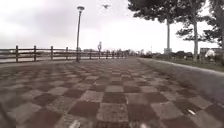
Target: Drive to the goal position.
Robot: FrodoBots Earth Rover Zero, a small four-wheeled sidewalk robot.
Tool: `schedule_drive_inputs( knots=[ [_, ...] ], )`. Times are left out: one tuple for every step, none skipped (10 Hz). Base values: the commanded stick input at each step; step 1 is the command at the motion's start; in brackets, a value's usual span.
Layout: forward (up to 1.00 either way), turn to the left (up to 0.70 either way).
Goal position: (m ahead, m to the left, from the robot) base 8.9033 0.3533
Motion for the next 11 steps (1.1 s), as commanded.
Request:
schedule_drive_inputs(
  knots=[
    [0.70, 0.00],
    [0.70, 0.00],
    [0.70, 0.00],
    [0.70, 0.00],
    [0.70, 0.00],
    [0.70, 0.00],
    [0.70, 0.00],
    [0.70, 0.00],
    [0.70, 0.00],
    [0.70, 0.00],
    [0.70, 0.00]
  ],
)
